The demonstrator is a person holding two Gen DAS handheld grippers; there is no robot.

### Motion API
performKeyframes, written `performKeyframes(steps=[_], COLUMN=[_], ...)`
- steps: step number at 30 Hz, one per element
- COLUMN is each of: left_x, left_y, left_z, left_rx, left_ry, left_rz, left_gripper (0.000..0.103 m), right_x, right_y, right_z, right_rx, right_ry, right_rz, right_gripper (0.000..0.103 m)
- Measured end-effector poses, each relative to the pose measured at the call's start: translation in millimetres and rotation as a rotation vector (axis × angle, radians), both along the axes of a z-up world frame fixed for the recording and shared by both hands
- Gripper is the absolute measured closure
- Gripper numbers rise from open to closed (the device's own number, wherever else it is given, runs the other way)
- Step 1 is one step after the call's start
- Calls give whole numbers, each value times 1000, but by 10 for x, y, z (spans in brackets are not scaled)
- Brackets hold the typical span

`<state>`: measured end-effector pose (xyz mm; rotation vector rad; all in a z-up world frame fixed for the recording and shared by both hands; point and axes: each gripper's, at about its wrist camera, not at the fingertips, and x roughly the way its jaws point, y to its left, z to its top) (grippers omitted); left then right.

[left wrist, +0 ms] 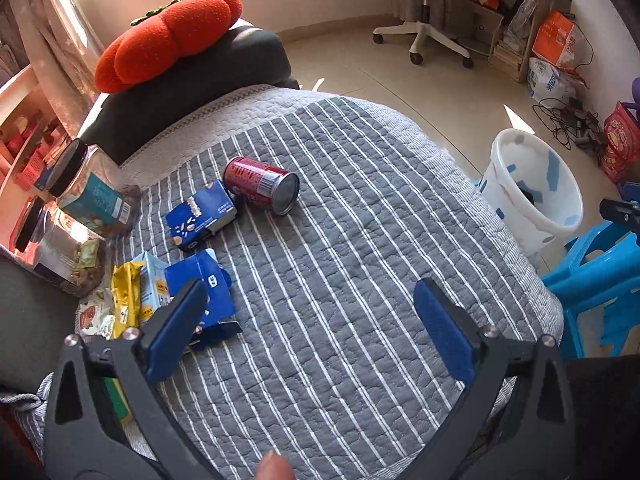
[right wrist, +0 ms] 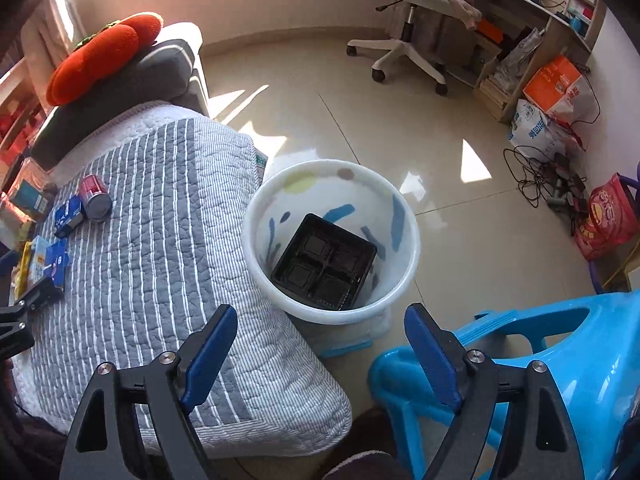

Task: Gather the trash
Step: 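Move the left gripper back to the quilt and grasp the yellow snack bag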

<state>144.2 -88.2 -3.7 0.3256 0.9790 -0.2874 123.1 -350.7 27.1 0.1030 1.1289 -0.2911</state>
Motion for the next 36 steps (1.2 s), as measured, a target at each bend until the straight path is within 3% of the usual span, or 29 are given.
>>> performKeyframes(steps=[7,18,26,36], left_x=[29,211,524,1002], left_y=[763,1994,2086,2166], left_z=[13,-146,-365,-772], left_rx=[-6,-116,-216,-326], left_ry=[33,157,250,329], left_rz=[114,394,387,426], left_gripper=[1,1,2,16], right_x=[219,520,674,820], right_y=[477,1030,1298,1442], right_z=[-67,-189,-315,-421], right_rx=[-2,2,-4,7], right_ry=[10,32,60,79], right_rz=[81,166,202,198], right_gripper=[16,16,16,16])
